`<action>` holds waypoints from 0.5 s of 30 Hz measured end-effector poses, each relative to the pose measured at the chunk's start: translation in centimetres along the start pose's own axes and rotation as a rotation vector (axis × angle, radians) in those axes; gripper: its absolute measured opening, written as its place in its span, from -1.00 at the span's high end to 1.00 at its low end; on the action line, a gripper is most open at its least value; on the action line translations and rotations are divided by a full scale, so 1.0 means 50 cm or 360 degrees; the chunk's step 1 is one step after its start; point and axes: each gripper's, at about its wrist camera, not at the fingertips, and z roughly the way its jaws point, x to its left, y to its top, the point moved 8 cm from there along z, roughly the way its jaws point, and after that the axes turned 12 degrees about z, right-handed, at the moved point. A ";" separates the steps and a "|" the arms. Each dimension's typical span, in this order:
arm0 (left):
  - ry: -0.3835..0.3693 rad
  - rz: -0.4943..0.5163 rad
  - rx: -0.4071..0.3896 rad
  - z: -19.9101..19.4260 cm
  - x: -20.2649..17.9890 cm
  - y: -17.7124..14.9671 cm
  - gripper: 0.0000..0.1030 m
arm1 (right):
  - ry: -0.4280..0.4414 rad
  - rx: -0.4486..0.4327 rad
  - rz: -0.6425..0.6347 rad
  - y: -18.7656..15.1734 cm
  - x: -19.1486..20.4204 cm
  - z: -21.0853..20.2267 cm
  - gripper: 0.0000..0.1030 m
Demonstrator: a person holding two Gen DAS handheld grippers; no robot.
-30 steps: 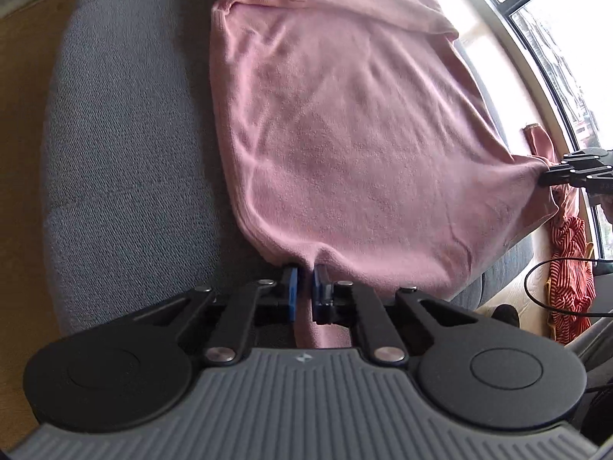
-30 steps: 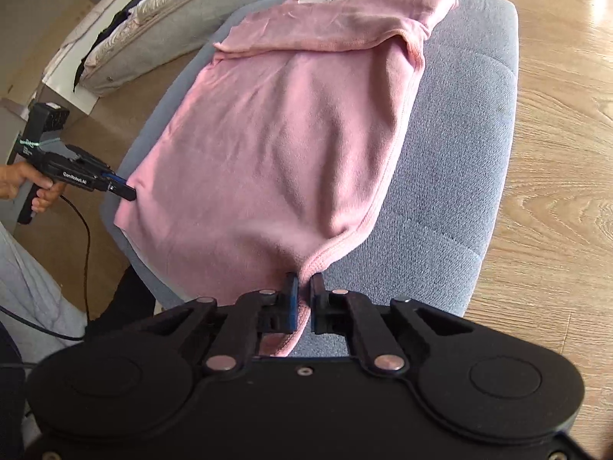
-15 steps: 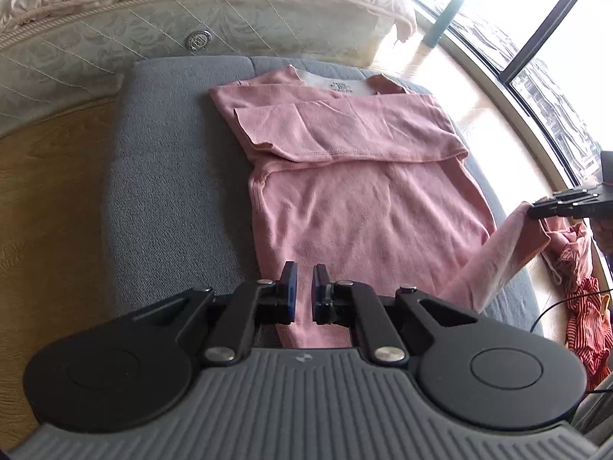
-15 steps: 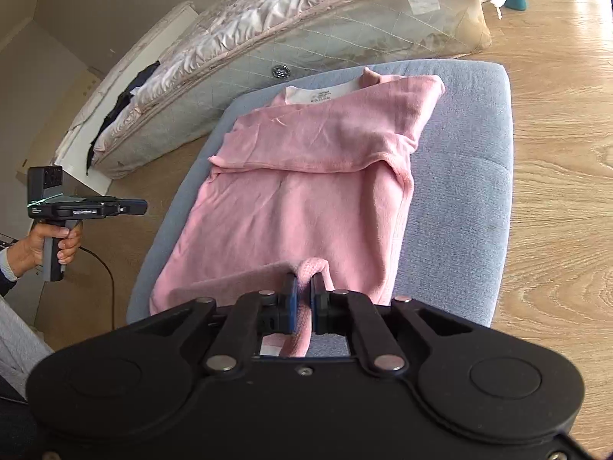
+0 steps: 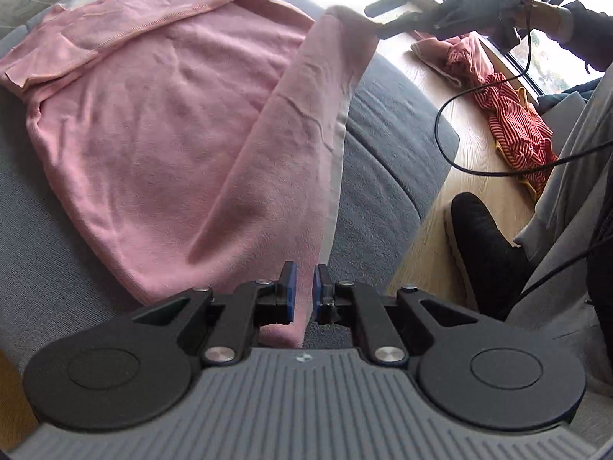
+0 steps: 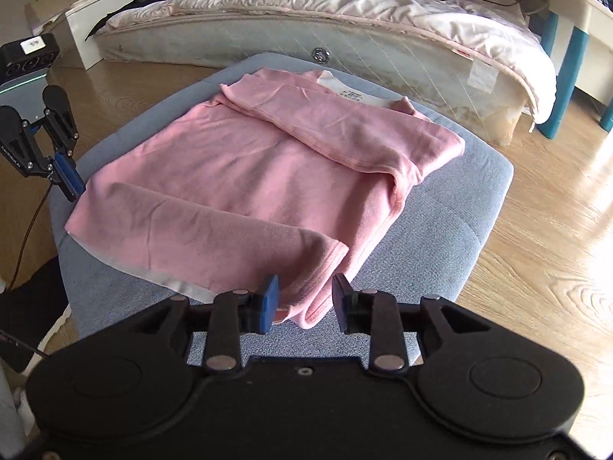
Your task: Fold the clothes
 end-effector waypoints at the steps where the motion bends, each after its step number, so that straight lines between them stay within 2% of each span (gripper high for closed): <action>1: -0.0011 -0.0006 0.0031 0.010 -0.003 -0.009 0.79 | 0.0012 0.0033 0.0012 -0.006 0.001 0.006 0.25; 3: 0.0029 -0.0005 0.0080 0.027 0.003 -0.023 0.78 | 0.0036 0.0103 0.0043 -0.018 0.002 0.019 0.19; 7: 0.0234 -0.0022 0.0154 0.041 0.060 -0.029 0.78 | 0.0084 0.0243 0.0105 -0.042 0.004 0.043 0.20; 11: 0.0450 -0.0094 0.0096 0.003 0.144 -0.001 0.78 | 0.0261 0.0254 0.0175 -0.033 0.029 0.055 0.23; 14: 0.0647 -0.0083 0.0042 -0.042 0.192 0.023 0.78 | 0.0437 0.0247 0.0228 -0.007 0.050 0.069 0.22; 15: 0.0675 -0.0085 0.0021 -0.055 0.201 0.029 0.78 | 0.0465 0.0225 0.0230 0.006 0.053 0.073 0.22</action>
